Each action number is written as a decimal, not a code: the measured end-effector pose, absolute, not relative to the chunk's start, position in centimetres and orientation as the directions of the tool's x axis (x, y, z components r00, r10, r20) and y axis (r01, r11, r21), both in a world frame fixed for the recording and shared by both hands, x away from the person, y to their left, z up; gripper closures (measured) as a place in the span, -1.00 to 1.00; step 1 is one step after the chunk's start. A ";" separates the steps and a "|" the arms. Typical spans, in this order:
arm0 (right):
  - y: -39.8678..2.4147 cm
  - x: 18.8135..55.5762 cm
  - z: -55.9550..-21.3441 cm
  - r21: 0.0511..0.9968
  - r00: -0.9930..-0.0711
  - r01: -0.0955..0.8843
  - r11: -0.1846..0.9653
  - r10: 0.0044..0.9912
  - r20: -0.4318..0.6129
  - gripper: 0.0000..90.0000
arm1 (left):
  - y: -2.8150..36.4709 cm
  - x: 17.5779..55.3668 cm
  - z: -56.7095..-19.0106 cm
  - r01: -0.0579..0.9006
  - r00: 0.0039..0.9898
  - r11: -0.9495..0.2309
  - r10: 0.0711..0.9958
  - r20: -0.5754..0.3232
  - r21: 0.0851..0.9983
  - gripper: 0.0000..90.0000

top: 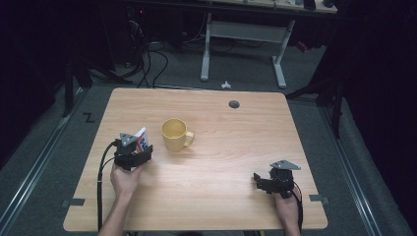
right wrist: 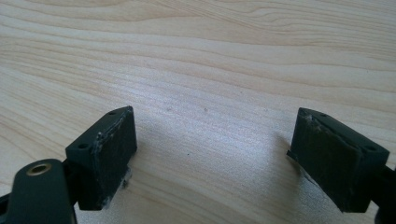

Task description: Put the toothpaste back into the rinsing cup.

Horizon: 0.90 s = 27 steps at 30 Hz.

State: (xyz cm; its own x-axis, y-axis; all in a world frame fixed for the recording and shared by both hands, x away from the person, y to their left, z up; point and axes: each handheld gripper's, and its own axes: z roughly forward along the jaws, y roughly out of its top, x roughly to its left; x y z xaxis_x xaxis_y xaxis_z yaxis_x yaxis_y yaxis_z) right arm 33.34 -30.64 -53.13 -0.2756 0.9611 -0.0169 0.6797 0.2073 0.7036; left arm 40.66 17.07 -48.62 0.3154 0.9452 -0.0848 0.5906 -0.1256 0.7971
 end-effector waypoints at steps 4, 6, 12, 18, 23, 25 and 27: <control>-30.6 33.3 -53.1 0.704 -0.276 0.680 0.208 0.961 -0.017 -0.68 | 16.9 40.8 -48.8 0.579 0.323 -0.136 0.944 -0.073 0.804 0.00; -30.6 33.3 -53.1 0.704 -0.276 0.680 0.207 0.961 -0.017 -0.68 | 16.9 40.9 -48.9 0.580 0.323 -0.136 0.943 -0.074 0.803 0.02; -30.7 33.3 -53.1 0.704 -0.276 0.679 0.208 0.961 -0.017 -0.68 | 16.9 41.2 -49.1 0.575 0.314 -0.118 0.945 -0.086 0.810 0.17; -30.7 33.3 -53.1 0.704 -0.277 0.679 0.209 0.961 -0.018 -0.68 | 17.1 41.2 -49.1 0.571 0.327 -0.125 0.941 -0.085 0.812 0.24; -30.7 33.3 -53.1 0.704 -0.277 0.678 0.209 0.961 -0.018 -0.68 | 17.0 41.1 -49.1 0.566 0.327 -0.134 0.942 -0.072 0.814 0.30; -30.7 33.3 -53.1 0.704 -0.277 0.679 0.209 0.961 -0.018 -0.68 | 16.9 41.1 -49.1 0.558 0.331 -0.147 0.942 -0.057 0.817 0.33; -30.7 33.3 -53.1 0.704 -0.277 0.679 0.209 0.961 -0.018 -0.68 | 16.9 41.1 -49.1 0.558 0.336 -0.152 0.940 -0.055 0.815 0.36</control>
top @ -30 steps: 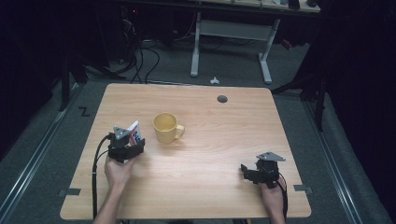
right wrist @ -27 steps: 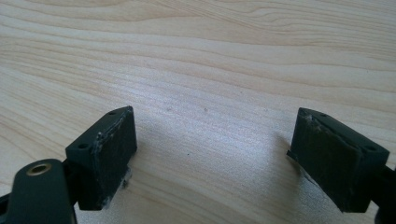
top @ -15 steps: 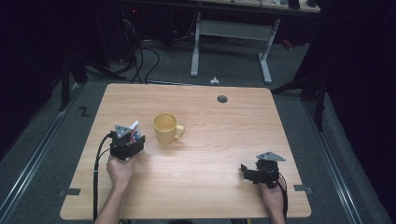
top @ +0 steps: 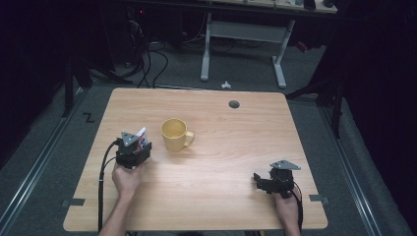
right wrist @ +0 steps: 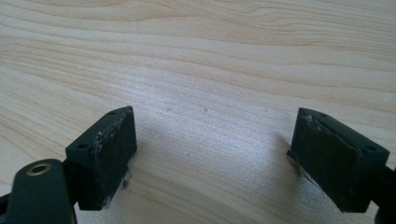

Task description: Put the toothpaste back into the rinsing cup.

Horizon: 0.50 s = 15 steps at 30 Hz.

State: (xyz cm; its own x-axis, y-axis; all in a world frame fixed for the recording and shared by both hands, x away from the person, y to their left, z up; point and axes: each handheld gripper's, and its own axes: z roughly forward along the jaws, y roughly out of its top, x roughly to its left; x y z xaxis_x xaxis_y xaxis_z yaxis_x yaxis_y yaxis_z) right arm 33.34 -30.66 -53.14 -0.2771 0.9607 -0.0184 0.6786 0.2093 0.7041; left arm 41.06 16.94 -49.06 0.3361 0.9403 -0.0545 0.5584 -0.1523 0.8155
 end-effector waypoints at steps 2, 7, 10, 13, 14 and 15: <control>-30.7 33.3 -53.1 0.704 -0.276 0.679 0.208 0.961 -0.018 -0.68 | 17.0 41.0 -49.0 0.559 0.339 -0.156 0.939 -0.053 0.815 0.38; -30.7 33.3 -53.1 0.704 -0.276 0.679 0.208 0.961 -0.018 -0.68 | 16.9 40.9 -49.0 0.556 0.347 -0.162 0.937 -0.050 0.815 0.41; -30.7 33.3 -53.1 0.704 -0.277 0.679 0.209 0.961 -0.018 -0.68 | 17.0 40.8 -48.8 0.558 0.354 -0.153 0.933 -0.068 0.816 0.41; -30.7 33.3 -53.1 0.704 -0.276 0.679 0.208 0.961 -0.018 -0.68 | 17.1 40.6 -48.6 0.555 0.361 -0.136 0.928 -0.091 0.821 0.41; -30.7 33.3 -53.1 0.704 -0.277 0.679 0.209 0.961 -0.018 -0.68 | 17.2 40.6 -48.5 0.555 0.364 -0.134 0.927 -0.095 0.821 0.41; -30.7 33.3 -53.1 0.704 -0.277 0.678 0.209 0.961 -0.018 -0.68 | 17.3 40.6 -48.4 0.556 0.363 -0.128 0.926 -0.101 0.821 0.41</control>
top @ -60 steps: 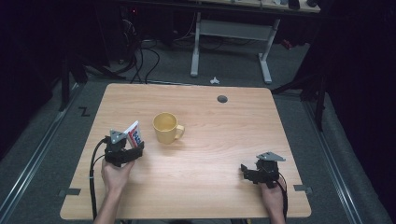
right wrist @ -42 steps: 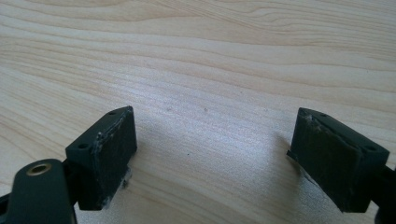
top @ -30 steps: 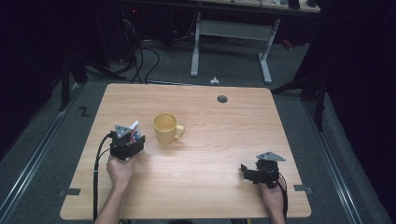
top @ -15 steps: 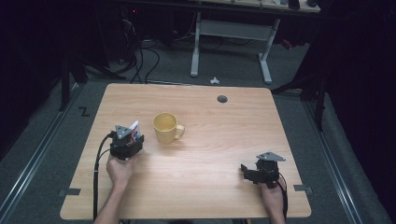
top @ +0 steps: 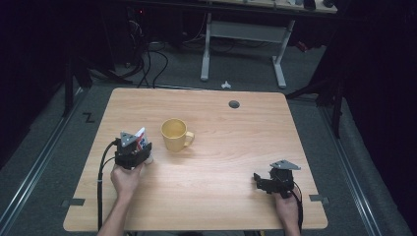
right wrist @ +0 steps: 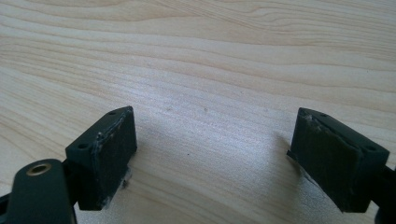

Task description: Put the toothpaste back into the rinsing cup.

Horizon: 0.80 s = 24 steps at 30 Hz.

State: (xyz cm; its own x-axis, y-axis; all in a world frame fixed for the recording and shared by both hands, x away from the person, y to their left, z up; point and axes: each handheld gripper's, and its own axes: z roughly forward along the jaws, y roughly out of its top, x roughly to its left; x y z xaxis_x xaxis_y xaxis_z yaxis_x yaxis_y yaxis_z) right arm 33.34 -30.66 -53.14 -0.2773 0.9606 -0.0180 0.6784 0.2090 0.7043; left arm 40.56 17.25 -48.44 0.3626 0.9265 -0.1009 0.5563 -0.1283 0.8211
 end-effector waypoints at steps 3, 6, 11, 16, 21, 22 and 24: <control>-30.7 33.3 -53.1 0.704 -0.277 0.678 0.209 0.961 -0.018 -0.68 | 17.4 40.4 -48.3 0.555 0.367 -0.130 0.925 -0.102 0.821 0.41; -30.7 33.3 -53.1 0.704 -0.278 0.678 0.210 0.960 -0.019 -0.68 | 17.4 40.2 -48.1 0.555 0.373 -0.129 0.921 -0.107 0.822 0.41; -30.7 33.3 -53.1 0.705 -0.278 0.678 0.210 0.960 -0.019 -0.68 | 17.7 39.9 -47.8 0.555 0.385 -0.124 0.915 -0.122 0.823 0.41; -30.7 33.3 -53.1 0.704 -0.278 0.679 0.209 0.961 -0.018 -0.68 | 17.9 39.5 -47.3 0.551 0.394 -0.125 0.910 -0.125 0.825 0.41; -30.7 33.3 -53.1 0.704 -0.277 0.679 0.209 0.961 -0.018 -0.68 | 17.8 39.3 -46.6 0.533 0.416 -0.149 0.904 -0.105 0.833 0.42; -30.7 33.3 -53.1 0.704 -0.278 0.679 0.209 0.961 -0.018 -0.68 | 17.8 39.3 -46.5 0.533 0.418 -0.149 0.902 -0.107 0.833 0.42; -30.7 33.3 -53.1 0.704 -0.278 0.679 0.209 0.961 -0.018 -0.68 | 17.8 39.2 -46.4 0.533 0.425 -0.143 0.897 -0.118 0.834 0.42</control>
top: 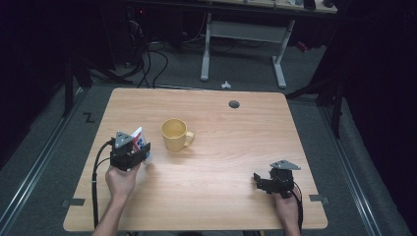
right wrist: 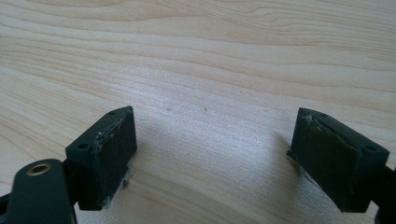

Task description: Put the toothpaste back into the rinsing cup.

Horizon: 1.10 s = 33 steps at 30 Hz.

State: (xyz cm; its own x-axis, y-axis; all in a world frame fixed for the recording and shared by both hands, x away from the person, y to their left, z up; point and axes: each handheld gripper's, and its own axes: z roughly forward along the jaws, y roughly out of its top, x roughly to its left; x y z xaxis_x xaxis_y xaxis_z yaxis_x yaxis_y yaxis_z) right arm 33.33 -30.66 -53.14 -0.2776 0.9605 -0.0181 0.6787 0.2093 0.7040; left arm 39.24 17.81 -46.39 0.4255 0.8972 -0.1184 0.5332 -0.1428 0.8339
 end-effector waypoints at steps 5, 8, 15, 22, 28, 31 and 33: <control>-30.7 33.3 -53.1 0.704 -0.278 0.678 0.210 0.960 -0.019 -0.68 | 17.7 39.1 -46.1 0.534 0.440 -0.151 0.890 -0.121 0.832 0.42; -30.7 33.3 -53.1 0.704 -0.278 0.679 0.209 0.961 -0.018 -0.68 | 17.7 39.0 -45.8 0.531 0.446 -0.145 0.886 -0.129 0.835 0.42; -30.7 33.3 -53.1 0.704 -0.278 0.679 0.209 0.961 -0.018 -0.68 | 17.8 39.1 -45.2 0.537 0.454 -0.139 0.879 -0.146 0.832 0.42; -30.7 33.3 -53.1 0.704 -0.278 0.679 0.210 0.960 -0.018 -0.68 | 17.8 39.1 -44.7 0.535 0.467 -0.136 0.870 -0.157 0.834 0.42; -30.7 33.3 -53.1 0.704 -0.278 0.678 0.209 0.960 -0.018 -0.68 | 17.9 39.3 -44.1 0.533 0.472 -0.134 0.866 -0.162 0.836 0.42; -30.7 33.3 -53.1 0.704 -0.278 0.679 0.210 0.960 -0.018 -0.68 | 17.9 39.3 -43.8 0.524 0.474 -0.132 0.866 -0.160 0.841 0.42; -30.7 33.3 -53.1 0.704 -0.278 0.679 0.209 0.961 -0.018 -0.68 | 17.9 39.4 -43.6 0.523 0.477 -0.123 0.862 -0.170 0.844 0.42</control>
